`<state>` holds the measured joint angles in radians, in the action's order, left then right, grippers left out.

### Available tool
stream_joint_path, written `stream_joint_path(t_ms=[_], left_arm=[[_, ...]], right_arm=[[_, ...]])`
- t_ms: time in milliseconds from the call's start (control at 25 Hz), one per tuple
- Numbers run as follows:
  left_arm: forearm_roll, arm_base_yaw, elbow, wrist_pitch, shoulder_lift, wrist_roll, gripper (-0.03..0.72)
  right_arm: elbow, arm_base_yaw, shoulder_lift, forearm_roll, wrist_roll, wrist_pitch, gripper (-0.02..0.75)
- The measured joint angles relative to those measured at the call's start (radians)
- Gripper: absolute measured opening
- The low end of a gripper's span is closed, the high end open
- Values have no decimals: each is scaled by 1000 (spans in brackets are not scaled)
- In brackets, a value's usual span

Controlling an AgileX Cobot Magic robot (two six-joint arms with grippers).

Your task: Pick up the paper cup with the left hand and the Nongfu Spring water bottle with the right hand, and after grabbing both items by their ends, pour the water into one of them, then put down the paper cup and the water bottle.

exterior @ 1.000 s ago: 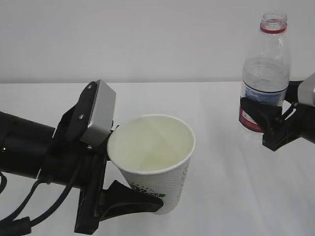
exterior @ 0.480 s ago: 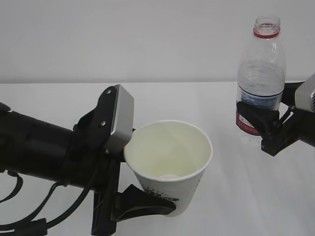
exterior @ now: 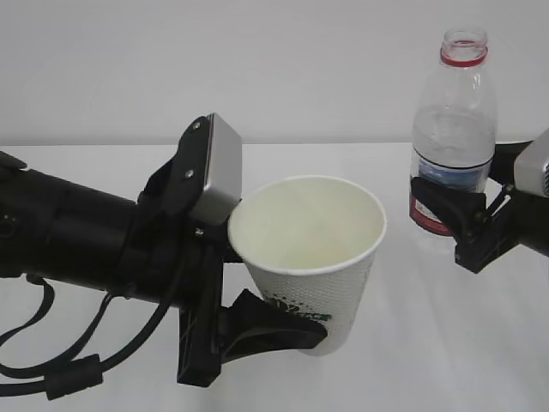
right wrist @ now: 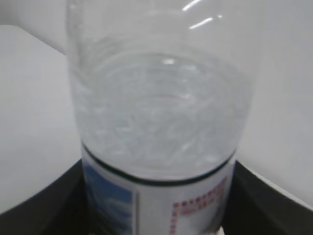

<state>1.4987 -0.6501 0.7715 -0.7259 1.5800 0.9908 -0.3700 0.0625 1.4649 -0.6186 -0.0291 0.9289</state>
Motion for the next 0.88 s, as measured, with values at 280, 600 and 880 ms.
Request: stream_joint_path(t_ms=[280,600,880], left_arm=[[25,0,5,-31,0,55,519],[221,18,35,8,-51,222,512],[253,19,40,7,-61,243,511]], right_arm=[[0,0,0,-19,1,36,513],[0,0,0,-27,2,39,513],[0,0,0,-27,2,39,513]])
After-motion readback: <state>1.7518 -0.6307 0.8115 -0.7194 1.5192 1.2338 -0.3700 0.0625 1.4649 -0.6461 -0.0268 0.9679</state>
